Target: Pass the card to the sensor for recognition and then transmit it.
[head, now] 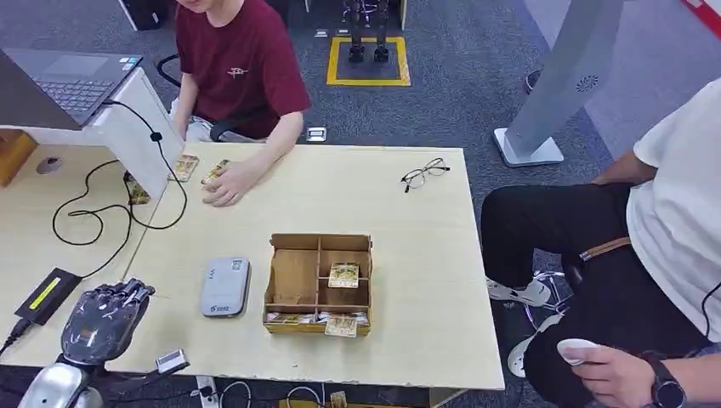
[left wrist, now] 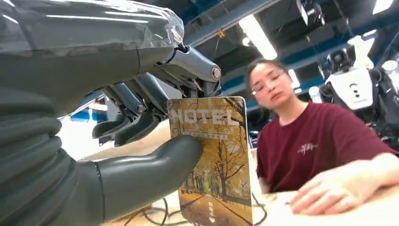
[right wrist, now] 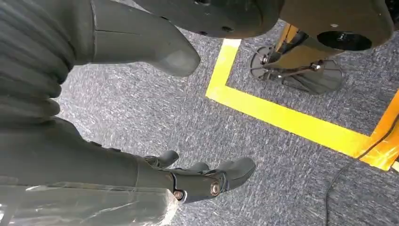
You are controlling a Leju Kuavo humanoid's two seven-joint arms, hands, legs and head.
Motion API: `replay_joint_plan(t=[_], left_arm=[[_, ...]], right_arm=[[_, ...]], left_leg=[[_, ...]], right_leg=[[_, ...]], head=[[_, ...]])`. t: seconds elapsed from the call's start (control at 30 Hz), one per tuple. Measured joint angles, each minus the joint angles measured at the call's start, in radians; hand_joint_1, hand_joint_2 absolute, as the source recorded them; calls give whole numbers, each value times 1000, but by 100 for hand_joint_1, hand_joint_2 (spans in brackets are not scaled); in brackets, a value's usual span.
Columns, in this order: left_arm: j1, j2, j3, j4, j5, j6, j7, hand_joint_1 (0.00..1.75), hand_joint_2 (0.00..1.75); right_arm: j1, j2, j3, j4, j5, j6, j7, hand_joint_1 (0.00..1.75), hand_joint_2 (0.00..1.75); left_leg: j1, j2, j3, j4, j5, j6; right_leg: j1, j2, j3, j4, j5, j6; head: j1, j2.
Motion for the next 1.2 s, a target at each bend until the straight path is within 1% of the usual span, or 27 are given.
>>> replay_joint_plan(t=[0.07, 0.17, 0.3, 0.33, 0.37, 0.43, 0.53, 0.6, 0.83, 0.9, 1.07, 1.2], left_arm=[[0, -15, 9, 0, -2, 0, 3, 175, 175], [0, -35, 15, 4, -12, 0, 27, 175, 175], [-1, -51, 21, 14, -13, 0, 37, 175, 175], [-2, -55, 22, 20, -4, 0, 31, 175, 175], [-5, -62, 24, 27, 12, 0, 14, 175, 175], [-19, -86, 35, 42, 39, 0, -11, 175, 175], [-38, -124, 35, 50, 35, 0, -13, 175, 175], [-46, -140, 35, 51, 34, 0, -13, 175, 175], [-61, -167, 35, 59, 18, 0, -12, 175, 175], [-68, -169, 35, 60, 2, 0, 0, 175, 175], [-86, -176, 19, 88, -24, 0, 70, 175, 175], [-87, -177, -4, 111, -24, 0, 90, 175, 175]], right_arm=[[0, 0, 0, 0, 0, 0, -1, 0, 175], [-1, 0, 0, 0, 0, -3, -1, 0, 175], [-1, 0, 0, 0, 2, -5, -1, 0, 175], [-1, 0, 0, 0, 4, -5, -1, 0, 175], [-1, 1, -1, 0, 5, -6, 0, 0, 175], [-1, 2, -1, 0, 5, -8, 7, 0, 175], [-1, 5, -1, 0, 9, -9, 7, 0, 175], [-1, 8, -1, 0, 15, -9, 7, 0, 175], [-2, 8, -1, 0, 18, -9, 7, 0, 175], [-2, 9, -1, 0, 18, -9, 7, 0, 175], [-2, 9, -1, -1, 24, -10, 17, 0, 175], [-2, 10, -1, -1, 24, -10, 17, 0, 175]], left_leg=[[0, 0, 0, 0, 0, 0], [0, 0, 0, 0, 0, 0], [0, 0, 0, 0, 0, 0], [0, 0, 0, 0, 0, 0], [0, 0, 0, 0, 0, 0], [0, -1, 0, 0, 0, 0], [0, 0, 0, 0, 0, 0], [0, 0, 0, 0, 0, 0], [0, 0, 0, 0, 0, 0], [0, 0, 0, 0, 0, 0], [0, 0, 0, 0, 0, 0], [0, 0, 1, 0, 0, 0]], right_leg=[[0, 0, 0, 0, 0, 0], [0, 0, 0, 0, 0, 0], [0, 0, 0, 0, 0, 0], [0, 0, 0, 0, 0, 0], [0, 0, 0, 0, 0, 0], [0, -1, 0, 0, 0, 0], [0, -1, 0, 0, 0, 0], [0, 0, 0, 0, 0, 0], [0, 0, 0, 0, 0, 0], [0, 0, 0, 0, 0, 0], [0, 0, 0, 0, 0, 0], [0, 0, 0, 0, 0, 0]], head=[[0, 0], [0, 0], [0, 0], [0, 0], [0, 0], [0, 0], [0, 0], [0, 0], [0, 0], [0, 0], [0, 0], [0, 0]])
